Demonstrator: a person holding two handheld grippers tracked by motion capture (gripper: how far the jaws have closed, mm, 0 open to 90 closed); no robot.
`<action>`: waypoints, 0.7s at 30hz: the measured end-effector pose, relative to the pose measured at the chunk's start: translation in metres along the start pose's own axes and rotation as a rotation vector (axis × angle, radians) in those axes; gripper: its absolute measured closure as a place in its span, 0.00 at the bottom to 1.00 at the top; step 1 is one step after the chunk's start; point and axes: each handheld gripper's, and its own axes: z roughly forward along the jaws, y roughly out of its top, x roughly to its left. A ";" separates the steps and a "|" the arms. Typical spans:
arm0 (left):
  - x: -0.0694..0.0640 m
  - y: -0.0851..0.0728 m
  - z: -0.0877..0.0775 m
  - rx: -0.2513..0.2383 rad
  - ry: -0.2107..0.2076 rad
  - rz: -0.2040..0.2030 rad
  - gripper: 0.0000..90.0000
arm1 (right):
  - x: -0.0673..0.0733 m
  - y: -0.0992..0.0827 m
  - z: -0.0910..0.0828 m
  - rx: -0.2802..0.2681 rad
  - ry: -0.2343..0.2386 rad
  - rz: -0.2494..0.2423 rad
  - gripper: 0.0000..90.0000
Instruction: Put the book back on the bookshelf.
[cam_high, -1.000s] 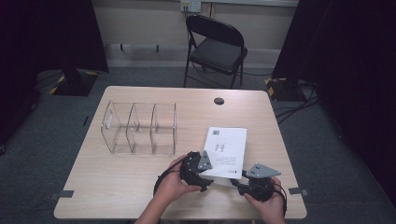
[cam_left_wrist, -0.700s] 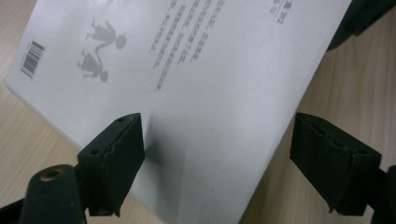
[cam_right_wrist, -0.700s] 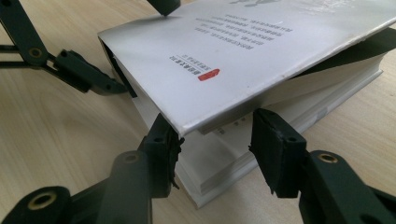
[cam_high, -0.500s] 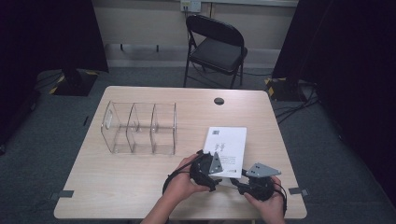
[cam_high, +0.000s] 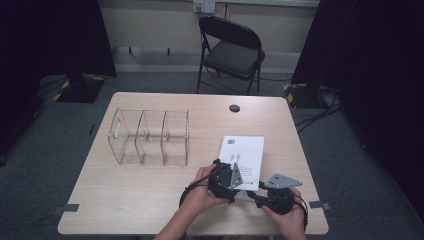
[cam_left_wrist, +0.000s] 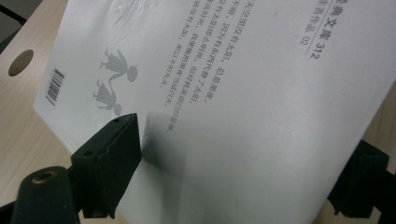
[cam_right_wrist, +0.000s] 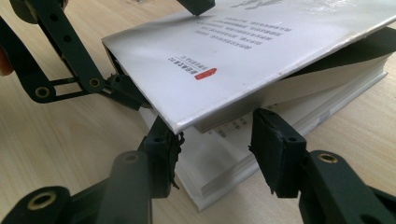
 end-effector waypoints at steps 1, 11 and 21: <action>0.000 0.000 -0.001 0.006 0.001 0.010 0.18 | 0.000 0.000 0.000 -0.003 0.005 0.002 0.58; 0.001 0.000 -0.001 0.020 -0.010 0.036 0.21 | -0.005 -0.011 0.006 0.038 0.022 0.002 0.53; 0.002 0.002 -0.003 0.021 -0.025 0.032 0.24 | -0.006 -0.009 0.011 0.036 0.003 -0.006 0.54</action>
